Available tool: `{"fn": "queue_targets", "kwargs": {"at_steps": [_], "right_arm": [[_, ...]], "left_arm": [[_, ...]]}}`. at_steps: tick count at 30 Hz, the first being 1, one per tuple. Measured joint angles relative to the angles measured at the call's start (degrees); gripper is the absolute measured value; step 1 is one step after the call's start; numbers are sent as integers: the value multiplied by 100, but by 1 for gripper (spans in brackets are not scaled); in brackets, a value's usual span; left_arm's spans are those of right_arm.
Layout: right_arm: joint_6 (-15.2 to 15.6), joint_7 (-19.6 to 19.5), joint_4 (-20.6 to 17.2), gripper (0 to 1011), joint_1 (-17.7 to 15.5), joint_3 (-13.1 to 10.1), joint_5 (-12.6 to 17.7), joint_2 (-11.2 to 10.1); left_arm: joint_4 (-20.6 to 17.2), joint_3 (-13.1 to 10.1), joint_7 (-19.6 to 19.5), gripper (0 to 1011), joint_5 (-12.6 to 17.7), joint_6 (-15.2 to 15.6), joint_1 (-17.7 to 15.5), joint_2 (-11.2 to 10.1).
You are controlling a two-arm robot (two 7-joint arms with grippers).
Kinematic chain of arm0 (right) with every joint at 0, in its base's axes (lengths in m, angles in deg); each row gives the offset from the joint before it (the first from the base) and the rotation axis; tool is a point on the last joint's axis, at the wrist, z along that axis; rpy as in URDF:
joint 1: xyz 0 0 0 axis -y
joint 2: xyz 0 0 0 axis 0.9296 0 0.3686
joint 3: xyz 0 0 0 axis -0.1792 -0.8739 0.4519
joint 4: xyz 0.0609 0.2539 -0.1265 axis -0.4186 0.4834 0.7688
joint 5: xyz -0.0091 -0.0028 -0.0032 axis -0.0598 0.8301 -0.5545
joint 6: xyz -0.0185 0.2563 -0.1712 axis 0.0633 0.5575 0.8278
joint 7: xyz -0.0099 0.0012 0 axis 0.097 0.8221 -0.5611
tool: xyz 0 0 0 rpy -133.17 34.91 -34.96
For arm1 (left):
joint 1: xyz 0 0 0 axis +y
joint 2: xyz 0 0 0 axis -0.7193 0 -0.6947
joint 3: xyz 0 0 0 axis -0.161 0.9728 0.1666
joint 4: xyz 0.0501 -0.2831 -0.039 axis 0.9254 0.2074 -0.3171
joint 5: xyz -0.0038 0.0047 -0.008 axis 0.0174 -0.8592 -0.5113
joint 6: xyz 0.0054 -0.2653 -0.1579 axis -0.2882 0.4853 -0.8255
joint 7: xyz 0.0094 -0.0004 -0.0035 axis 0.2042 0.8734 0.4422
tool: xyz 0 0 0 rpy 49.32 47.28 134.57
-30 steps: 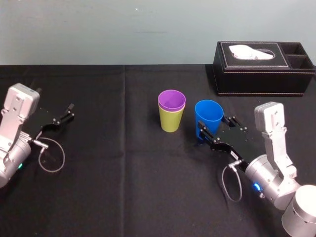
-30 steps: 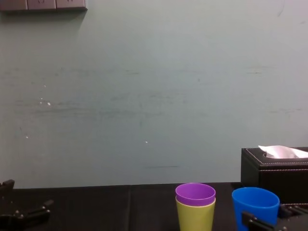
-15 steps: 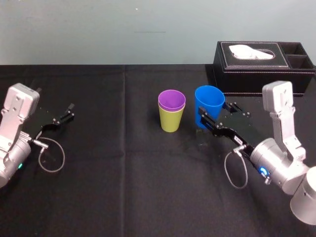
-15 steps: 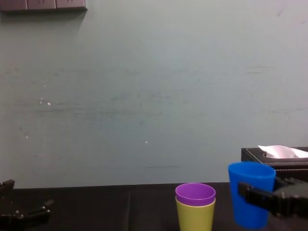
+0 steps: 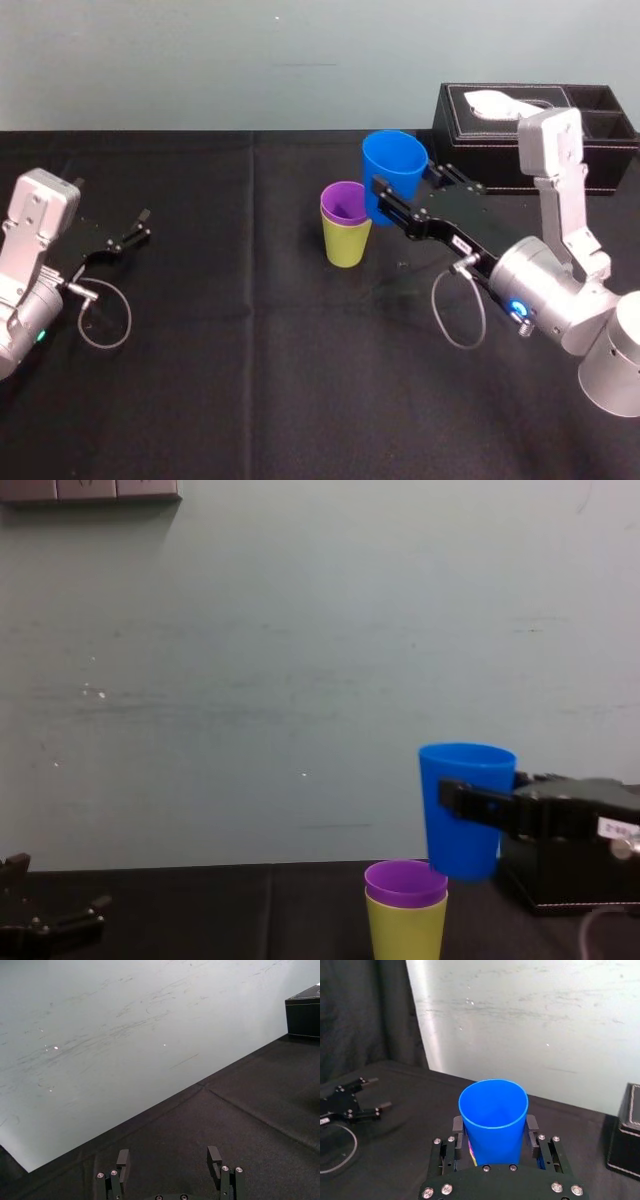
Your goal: Stack the three plastic cups sequentially using one hand.
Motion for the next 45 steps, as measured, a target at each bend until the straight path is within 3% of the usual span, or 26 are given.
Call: {"fn": "queue_targets", "kwargs": {"at_steps": [10, 20, 45], "right_arm": [[60, -188, 72, 706, 229, 261, 14, 152], [-12, -361, 469, 706, 509, 422, -107, 362], [-304, -355, 1277, 706, 811, 502, -425, 609]], "left_arm": [[0, 0, 0, 1011, 0, -1, 0, 0], [0, 0, 0, 1011, 0, -1, 0, 0], [0, 0, 0, 1011, 0, -1, 0, 0]]}}
